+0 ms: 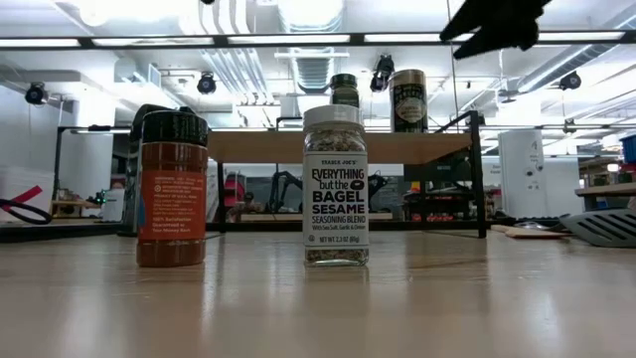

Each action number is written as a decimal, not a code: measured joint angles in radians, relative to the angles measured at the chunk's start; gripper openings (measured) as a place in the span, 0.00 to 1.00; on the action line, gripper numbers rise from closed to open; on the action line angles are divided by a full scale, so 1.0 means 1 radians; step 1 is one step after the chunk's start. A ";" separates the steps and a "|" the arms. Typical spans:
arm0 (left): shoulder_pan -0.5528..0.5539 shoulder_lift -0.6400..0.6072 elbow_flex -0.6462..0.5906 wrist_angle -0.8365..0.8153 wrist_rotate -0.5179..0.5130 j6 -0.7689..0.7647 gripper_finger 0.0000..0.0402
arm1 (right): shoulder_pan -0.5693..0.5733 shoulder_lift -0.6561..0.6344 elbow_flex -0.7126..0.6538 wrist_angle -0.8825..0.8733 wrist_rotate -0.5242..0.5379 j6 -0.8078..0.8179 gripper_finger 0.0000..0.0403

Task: Shelf spices
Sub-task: Remove the golden seasoning bottle from the shelf

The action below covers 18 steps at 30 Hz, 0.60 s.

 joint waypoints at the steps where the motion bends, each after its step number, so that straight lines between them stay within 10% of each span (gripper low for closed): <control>1: 0.000 -0.012 -0.005 -0.008 -0.006 0.001 0.63 | -0.042 -0.009 0.000 -0.002 -0.040 -0.022 0.72; 18: 0.001 -0.115 -0.140 -0.008 -0.046 -0.043 0.64 | -0.527 0.065 0.000 0.127 -0.590 -0.302 0.78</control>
